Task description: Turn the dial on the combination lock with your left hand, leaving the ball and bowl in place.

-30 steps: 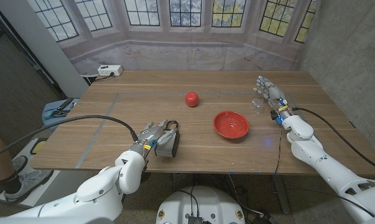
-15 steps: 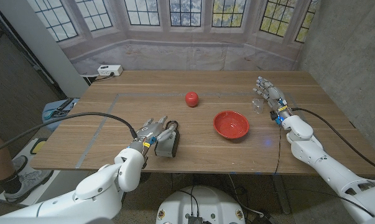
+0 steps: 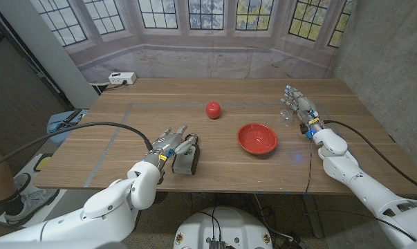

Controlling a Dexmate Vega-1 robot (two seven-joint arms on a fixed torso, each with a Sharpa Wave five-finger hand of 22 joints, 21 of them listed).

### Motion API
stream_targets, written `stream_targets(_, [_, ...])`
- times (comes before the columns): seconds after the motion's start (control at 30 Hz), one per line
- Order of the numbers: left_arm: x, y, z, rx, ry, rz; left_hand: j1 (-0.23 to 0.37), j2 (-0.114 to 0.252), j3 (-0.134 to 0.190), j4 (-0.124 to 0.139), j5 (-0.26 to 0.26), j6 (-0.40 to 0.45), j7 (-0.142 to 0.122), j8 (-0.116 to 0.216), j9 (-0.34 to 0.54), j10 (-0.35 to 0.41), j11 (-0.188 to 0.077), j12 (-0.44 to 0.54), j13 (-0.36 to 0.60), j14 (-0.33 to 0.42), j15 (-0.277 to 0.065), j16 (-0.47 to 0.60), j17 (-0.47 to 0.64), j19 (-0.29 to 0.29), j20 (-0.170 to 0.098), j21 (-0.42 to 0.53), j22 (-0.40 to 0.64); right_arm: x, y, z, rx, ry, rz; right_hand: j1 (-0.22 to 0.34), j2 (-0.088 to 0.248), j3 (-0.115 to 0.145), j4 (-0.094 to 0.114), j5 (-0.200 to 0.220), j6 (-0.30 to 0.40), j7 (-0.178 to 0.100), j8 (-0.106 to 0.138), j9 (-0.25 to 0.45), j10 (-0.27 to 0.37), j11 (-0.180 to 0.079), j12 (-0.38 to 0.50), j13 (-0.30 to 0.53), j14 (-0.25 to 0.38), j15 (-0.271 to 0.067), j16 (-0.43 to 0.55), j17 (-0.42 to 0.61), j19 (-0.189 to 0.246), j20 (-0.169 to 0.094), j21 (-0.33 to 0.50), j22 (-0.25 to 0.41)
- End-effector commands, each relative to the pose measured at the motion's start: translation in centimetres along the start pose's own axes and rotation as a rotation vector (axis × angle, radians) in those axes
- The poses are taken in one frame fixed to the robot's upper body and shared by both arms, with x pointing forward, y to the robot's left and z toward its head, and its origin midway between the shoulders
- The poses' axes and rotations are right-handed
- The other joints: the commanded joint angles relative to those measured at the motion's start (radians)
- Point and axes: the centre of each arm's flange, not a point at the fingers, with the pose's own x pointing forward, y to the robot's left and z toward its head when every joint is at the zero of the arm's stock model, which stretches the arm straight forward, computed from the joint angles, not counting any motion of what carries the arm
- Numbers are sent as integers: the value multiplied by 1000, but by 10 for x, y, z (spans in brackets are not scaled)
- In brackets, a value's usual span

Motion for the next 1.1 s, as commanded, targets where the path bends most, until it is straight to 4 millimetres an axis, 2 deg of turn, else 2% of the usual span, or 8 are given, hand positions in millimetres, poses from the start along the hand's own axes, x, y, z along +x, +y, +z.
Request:
stream_targets(0.03, [4, -1, -2, -6, -3, -15, 6, 4, 3, -7, 5, 4, -1, -2, 3, 0, -2, 1, 4, 11, 0, 0, 1, 4, -2, -3, 3, 2, 2, -1, 2, 4, 1, 0, -2, 0, 6, -4, -4, -5, 1, 4, 0, 4, 4, 3, -1, -55, 6, 5, 4, -43, 4, 5])
stream_targets(1.1, [12, -9, -15, -39, 34, -69, 4, 2, 2, -6, 4, -2, 4, -5, 3, 7, 1, 3, 4, 10, 3, -1, 1, 4, 0, -4, 3, 6, 3, -7, 9, 18, -10, -2, -1, 1, 9, -4, -4, -5, 1, 4, -4, 3, 4, 3, -1, -52, 6, 6, 3, -42, 4, 5])
